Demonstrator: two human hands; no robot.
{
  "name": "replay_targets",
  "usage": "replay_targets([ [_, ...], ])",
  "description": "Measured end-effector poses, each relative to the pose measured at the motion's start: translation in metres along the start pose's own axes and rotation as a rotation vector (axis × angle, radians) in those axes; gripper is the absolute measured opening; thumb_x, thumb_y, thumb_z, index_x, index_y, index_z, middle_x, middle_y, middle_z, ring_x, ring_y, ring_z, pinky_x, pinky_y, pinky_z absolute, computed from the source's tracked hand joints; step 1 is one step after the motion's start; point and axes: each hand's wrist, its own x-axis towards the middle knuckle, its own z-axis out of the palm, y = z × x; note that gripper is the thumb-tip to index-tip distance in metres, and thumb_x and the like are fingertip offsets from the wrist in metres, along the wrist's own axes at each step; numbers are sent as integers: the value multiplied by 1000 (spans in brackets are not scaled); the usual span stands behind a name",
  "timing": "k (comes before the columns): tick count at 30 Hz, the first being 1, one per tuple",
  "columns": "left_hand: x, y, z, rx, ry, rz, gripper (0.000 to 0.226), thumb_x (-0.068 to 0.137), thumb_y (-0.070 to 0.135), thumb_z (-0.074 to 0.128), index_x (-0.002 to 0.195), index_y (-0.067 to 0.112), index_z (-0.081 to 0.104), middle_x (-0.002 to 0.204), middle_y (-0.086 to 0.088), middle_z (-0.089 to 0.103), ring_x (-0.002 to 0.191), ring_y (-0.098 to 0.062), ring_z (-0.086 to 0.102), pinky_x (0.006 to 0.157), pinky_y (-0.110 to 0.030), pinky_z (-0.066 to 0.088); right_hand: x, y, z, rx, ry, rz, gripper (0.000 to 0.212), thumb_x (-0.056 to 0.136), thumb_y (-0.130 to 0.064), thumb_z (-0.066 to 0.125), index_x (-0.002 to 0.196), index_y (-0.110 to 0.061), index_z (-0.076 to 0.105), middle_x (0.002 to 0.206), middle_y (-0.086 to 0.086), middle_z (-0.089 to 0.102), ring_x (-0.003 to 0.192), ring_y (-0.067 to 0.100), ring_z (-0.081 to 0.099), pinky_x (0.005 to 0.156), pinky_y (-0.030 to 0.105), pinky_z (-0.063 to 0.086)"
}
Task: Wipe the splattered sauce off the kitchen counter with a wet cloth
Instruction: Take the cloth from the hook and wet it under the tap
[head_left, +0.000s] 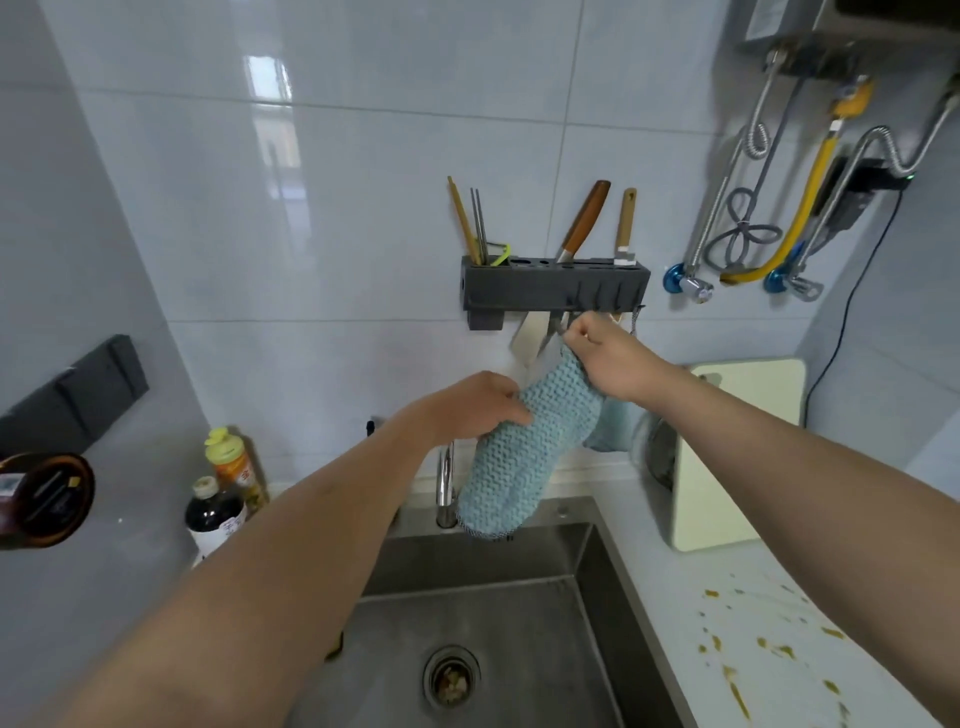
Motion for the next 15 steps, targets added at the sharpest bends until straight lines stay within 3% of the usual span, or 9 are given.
replay_targets([
  [2,-5,-6,-6,-33,66,7,22,94,29,68,86,10,61,93,-9,66,89,-22,66,79,-35,51,-6,4,11,167,-38,99,29,107,-37,46,91,-12,47,77,9,46,70,20,44,62,30,35],
  [4,-6,-16,-11,-33,135,-1,23,97,32,68,87,14,58,91,-7,64,87,-22,62,76,-35,45,-13,9,21,426,-66,194,27,100,-33,63,104,-10,50,88,10,54,82,23,54,73,34,45],
  [7,-8,-35,-20,48,255,-38,23,97,39,68,94,19,58,94,-2,61,93,-22,60,77,-36,43,-18,10,33,613,-101,261,56,84,8,73,128,-8,42,99,12,53,93,26,59,73,36,56],
  [9,-12,-48,-28,159,247,-58,35,95,50,68,90,17,59,89,-1,61,86,-20,59,72,-35,41,-17,6,37,595,-30,286,57,80,21,65,123,-8,41,101,15,49,92,30,57,66,38,60],
  [12,-23,-61,-35,277,124,-98,57,91,66,65,74,13,54,68,-2,52,62,-19,50,64,-32,37,-14,2,38,606,115,334,46,83,21,62,111,-10,42,96,9,50,83,24,56,56,33,56],
  [14,-29,-64,-37,250,38,-102,61,88,72,65,78,11,61,71,1,63,63,-16,61,69,-31,48,-10,3,40,633,178,357,40,84,18,63,105,-10,44,102,14,52,81,24,57,54,29,53],
  [15,-30,-63,-37,203,3,-93,58,88,70,66,88,11,69,83,2,72,74,-15,71,77,-34,56,-8,3,41,672,198,369,36,85,15,66,101,-10,45,106,19,54,82,26,59,57,30,55],
])
